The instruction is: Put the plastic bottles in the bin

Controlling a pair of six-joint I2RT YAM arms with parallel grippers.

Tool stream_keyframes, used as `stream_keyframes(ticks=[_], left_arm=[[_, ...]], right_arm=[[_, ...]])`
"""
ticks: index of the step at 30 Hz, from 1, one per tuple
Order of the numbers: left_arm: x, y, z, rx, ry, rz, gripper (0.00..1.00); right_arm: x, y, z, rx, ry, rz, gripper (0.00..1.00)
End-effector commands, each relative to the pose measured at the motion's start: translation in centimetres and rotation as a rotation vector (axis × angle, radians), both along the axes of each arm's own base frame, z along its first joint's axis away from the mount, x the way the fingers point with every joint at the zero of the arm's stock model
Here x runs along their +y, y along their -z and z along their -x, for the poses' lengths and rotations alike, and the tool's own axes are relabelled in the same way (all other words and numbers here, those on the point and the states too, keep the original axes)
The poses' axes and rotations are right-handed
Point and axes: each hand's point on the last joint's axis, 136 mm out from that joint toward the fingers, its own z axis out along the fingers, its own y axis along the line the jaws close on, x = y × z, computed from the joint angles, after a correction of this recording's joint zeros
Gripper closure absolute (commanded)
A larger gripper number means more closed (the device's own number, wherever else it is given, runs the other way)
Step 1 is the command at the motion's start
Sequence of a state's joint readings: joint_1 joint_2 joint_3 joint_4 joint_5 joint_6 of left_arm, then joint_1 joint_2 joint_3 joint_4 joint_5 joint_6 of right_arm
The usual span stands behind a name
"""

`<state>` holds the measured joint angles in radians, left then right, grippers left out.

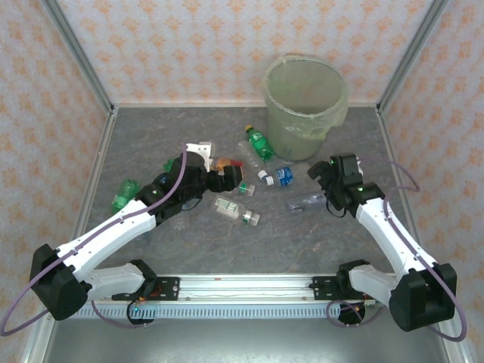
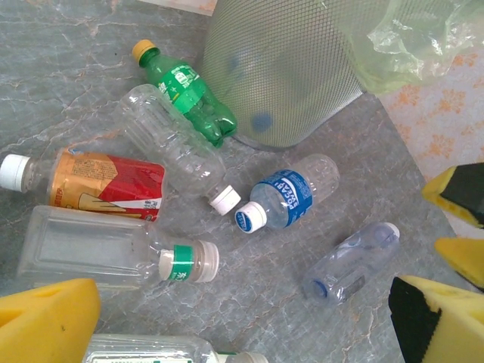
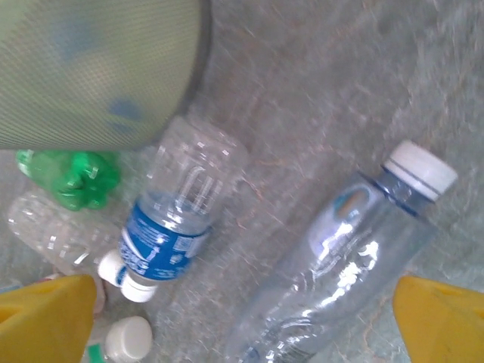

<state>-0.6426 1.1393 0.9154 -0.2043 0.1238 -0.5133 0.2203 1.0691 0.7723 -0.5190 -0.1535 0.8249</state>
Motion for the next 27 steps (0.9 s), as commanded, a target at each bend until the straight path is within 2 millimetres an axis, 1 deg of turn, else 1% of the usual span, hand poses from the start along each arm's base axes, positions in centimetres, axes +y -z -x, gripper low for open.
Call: stream_keyframes(ticks=[1, 7, 12, 16, 21, 25, 27], left_arm=[[-0.3, -0.1, 0.0, -0.033, 0.026, -0.023, 0.01], [0.6, 0.1, -0.6, -0.057, -0.028, -0.042, 0.01], [0.3, 0.2, -0.7, -0.058, -0.029, -0.026, 0.01], [-0.2, 0.4, -0.8, -0.049, -0.018, 0.001, 0.01], [-0.3, 0.7, -0.9, -0.047, -0.001, -0.030, 0.01], [-1.0, 0.5, -1.2, -0.040, 0.030, -0.048, 0.01], [-1.2, 0.5, -1.4, -0.041, 0.036, -0.054, 0.01]], right_arm=[[1.1, 0.2, -0.2, -0.033, 0.035, -0.107, 0.03], [1.6, 3.6, 1.1, 0.045, 0.076, -0.179, 0.10], [1.3, 5.2, 1.7, 0.086, 0.108, -0.180, 0.13], [1.5, 6.4, 1.2, 0.118, 0.106, -0.171, 0.14], [2.1, 8.3, 0.2, 0.165, 0.103, -0.179, 0.15], [2.2, 8.9, -0.5, 0.184, 0.101, -0.169, 0.16], [2.4, 9.2, -0.8, 0.191, 0.088, -0.161, 0.18]])
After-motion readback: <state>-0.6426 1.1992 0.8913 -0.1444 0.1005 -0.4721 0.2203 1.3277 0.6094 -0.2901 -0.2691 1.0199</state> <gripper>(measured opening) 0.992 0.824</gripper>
